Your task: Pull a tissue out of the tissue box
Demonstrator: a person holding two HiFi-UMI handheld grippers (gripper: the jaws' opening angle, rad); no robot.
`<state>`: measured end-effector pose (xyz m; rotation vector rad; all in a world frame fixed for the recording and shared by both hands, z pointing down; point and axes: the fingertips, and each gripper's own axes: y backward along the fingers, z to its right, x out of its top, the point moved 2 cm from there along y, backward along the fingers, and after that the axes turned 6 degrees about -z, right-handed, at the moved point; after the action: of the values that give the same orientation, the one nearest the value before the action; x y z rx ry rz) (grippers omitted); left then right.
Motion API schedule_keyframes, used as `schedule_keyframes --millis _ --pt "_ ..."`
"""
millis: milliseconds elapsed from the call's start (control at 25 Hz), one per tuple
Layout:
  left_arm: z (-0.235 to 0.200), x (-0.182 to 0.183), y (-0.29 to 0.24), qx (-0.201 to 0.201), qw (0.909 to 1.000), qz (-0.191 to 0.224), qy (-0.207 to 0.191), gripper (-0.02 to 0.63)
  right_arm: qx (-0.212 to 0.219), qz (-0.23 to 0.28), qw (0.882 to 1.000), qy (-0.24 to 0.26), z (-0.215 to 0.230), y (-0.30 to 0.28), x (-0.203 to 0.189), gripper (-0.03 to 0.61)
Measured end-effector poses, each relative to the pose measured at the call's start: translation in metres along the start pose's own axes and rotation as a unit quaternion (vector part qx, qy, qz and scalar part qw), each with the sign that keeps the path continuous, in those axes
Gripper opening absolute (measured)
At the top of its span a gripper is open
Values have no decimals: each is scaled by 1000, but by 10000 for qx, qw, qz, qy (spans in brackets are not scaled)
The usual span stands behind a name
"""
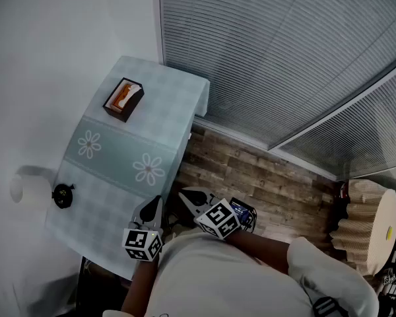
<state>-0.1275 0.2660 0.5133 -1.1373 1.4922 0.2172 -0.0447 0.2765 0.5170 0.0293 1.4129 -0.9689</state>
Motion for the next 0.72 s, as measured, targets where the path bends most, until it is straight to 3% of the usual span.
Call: schedule_keyframes --millis 480,720 --pt "-7 3 6 -64 10000 22 -40 5 -48 -18 10000 16 -9 -10 8 12" --pt "-24 -2 21 -125 9999 43 31 5 337 -62 9994 -49 -34 -29 12 12"
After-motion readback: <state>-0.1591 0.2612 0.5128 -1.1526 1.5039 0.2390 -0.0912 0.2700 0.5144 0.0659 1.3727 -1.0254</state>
